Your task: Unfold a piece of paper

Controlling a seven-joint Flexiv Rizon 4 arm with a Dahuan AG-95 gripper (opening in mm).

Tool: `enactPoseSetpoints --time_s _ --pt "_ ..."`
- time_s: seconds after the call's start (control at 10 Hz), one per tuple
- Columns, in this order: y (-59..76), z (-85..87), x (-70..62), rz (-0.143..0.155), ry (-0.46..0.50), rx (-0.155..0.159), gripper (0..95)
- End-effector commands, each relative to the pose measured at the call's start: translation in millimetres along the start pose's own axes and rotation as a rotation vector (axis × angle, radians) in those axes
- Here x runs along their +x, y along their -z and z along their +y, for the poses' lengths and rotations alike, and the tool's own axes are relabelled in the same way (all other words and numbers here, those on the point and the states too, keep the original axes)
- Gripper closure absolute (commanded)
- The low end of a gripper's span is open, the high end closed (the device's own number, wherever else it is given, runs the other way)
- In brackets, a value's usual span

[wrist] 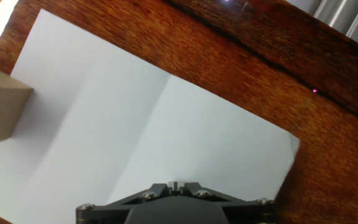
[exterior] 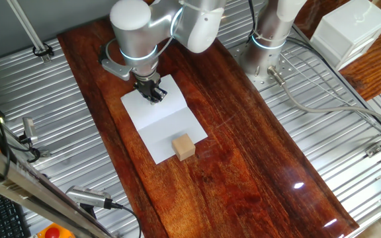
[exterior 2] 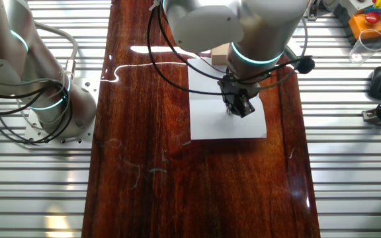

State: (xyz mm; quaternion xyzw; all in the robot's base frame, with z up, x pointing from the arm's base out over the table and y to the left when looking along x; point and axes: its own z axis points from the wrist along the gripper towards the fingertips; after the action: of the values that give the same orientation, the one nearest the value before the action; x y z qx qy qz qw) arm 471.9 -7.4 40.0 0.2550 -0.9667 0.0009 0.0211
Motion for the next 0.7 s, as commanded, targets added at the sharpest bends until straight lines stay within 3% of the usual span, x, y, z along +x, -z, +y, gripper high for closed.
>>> enactPoseSetpoints --time_s 0.1,0.5,0.6,0.7 --pt "0.9 0.6 0.9 -0.012 -0.004 -0.01 76.0" --pt "0.9 0.6 0.9 -0.012 -0.037 -0.012 76.0" --pt "0.7 0.5 0.9 -0.01 -0.046 -0.012 95.0" --pt "-2.2 -0.3 1.1 -0.008 -0.061 -0.006 95.0"
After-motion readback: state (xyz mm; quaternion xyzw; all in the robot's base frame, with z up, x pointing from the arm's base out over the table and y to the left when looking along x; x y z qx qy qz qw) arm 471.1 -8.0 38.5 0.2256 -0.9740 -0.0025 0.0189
